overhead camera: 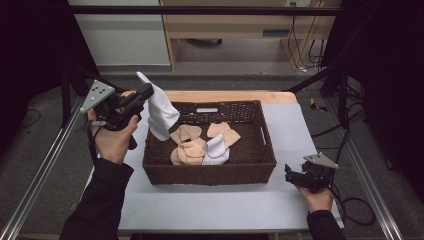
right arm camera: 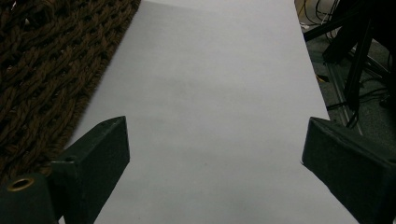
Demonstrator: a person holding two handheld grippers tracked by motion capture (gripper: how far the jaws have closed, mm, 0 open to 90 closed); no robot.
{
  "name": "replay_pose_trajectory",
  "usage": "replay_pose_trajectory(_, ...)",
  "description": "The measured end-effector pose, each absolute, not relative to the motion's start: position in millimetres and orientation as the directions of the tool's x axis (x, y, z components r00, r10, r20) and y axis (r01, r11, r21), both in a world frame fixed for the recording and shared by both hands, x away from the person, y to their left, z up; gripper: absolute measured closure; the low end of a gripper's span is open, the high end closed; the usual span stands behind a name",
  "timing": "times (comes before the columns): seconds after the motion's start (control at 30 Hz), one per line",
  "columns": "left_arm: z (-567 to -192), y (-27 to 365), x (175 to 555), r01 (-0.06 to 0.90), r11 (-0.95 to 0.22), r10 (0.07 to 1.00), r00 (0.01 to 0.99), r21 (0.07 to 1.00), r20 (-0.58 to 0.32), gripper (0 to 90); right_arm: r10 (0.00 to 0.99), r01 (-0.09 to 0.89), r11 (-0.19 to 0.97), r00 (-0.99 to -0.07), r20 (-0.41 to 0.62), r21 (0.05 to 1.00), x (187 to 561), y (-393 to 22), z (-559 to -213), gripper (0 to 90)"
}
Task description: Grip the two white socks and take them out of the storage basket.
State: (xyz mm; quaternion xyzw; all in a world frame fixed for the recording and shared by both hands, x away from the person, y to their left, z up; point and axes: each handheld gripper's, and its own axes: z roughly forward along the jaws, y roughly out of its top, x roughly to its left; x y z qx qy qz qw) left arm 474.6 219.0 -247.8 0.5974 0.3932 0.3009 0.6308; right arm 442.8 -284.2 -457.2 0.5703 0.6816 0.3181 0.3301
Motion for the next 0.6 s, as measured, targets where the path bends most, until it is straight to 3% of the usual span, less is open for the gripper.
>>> replay_pose_trajectory(0.6, -249, 290, 454, 0.084, 0.117, 0.903, 0.405, 0.99, -0.141, 87.4, 0.987, 0.571, 0.15, -0.13, -0.092, 0.807, 442, -284, -457, 7.9)
